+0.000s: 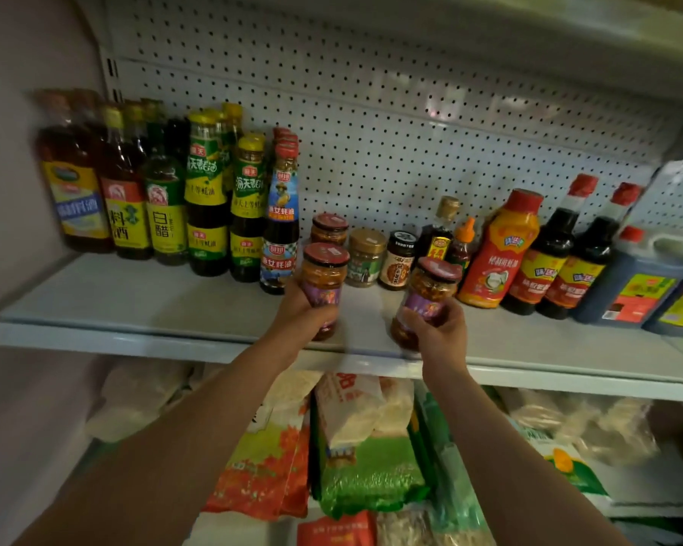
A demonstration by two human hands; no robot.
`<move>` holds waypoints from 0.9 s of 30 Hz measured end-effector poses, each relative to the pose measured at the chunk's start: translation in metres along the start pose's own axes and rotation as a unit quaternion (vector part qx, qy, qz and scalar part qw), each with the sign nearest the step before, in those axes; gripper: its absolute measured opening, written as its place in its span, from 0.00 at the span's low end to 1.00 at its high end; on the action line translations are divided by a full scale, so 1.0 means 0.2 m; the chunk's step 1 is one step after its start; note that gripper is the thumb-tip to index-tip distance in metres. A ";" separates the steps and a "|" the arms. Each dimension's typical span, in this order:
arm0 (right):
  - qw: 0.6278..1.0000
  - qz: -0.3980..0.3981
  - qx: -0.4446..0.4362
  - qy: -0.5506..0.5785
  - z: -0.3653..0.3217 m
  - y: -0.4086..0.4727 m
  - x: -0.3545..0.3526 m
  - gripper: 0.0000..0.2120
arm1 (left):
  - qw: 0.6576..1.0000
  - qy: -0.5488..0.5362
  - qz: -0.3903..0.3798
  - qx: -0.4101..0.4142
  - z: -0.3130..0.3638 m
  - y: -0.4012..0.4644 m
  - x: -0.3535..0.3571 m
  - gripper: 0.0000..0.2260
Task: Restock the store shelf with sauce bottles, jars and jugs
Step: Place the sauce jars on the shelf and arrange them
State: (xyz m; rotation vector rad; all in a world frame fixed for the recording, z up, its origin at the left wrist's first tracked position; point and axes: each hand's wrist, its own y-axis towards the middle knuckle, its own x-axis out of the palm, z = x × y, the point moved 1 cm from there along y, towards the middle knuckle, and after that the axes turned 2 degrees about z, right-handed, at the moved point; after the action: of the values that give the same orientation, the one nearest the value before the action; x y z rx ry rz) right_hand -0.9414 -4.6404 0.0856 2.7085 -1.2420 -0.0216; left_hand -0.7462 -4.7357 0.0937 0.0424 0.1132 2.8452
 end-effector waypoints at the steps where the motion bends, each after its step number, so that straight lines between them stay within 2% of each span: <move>1: 1.000 -0.015 -0.004 -0.012 0.01 0.02 0.02 0.30 | 1.000 0.004 -0.003 0.003 0.00 0.02 0.00 0.31; 6: 0.995 -0.090 -0.004 -0.035 0.01 0.10 0.10 0.31 | 0.998 0.064 0.005 0.016 -0.01 0.07 -0.05 0.36; 10: 0.989 -0.125 -0.030 -0.078 0.05 0.18 0.18 0.36 | 0.994 0.092 0.044 0.035 -0.05 0.08 -0.12 0.36; 13: 0.984 -0.115 -0.051 -0.126 0.05 0.23 0.20 0.38 | 0.994 0.086 0.051 0.042 -0.07 0.09 -0.14 0.35; 17: 0.987 -0.124 -0.028 -0.099 0.04 0.28 0.18 0.39 | 0.994 0.074 0.063 0.046 -0.07 0.09 -0.13 0.30; 19: 0.992 -0.089 -0.055 -0.071 0.04 0.24 0.17 0.41 | 0.995 0.065 0.068 0.038 -0.07 0.10 -0.14 0.28; 20: 0.993 -0.053 -0.092 -0.059 0.02 0.21 0.17 0.39 | 0.995 0.056 0.075 0.033 -0.08 0.11 -0.14 0.28; 22: 0.982 0.004 -0.186 -0.042 -0.02 0.11 0.17 0.27 | 0.995 0.041 0.084 0.029 -0.08 0.11 -0.16 0.27; 24: 0.973 -0.009 -0.227 -0.042 -0.05 0.04 0.21 0.14 | 0.995 0.038 0.082 0.031 -0.09 0.12 -0.17 0.27; 25: 0.969 -0.025 -0.240 -0.058 -0.06 0.03 0.24 0.11 | 0.996 0.039 0.080 0.030 -0.09 0.12 -0.17 0.28; 27: 0.956 -0.047 -0.278 -0.080 -0.08 0.03 0.29 0.15 | 0.996 0.043 0.077 0.027 -0.09 0.13 -0.18 0.28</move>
State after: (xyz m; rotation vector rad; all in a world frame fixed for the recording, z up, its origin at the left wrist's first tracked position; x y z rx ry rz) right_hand -0.9070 -4.6855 0.1056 2.2947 -0.9543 -0.5301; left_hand -0.7196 -4.7726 0.0764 -0.0631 0.2144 2.9986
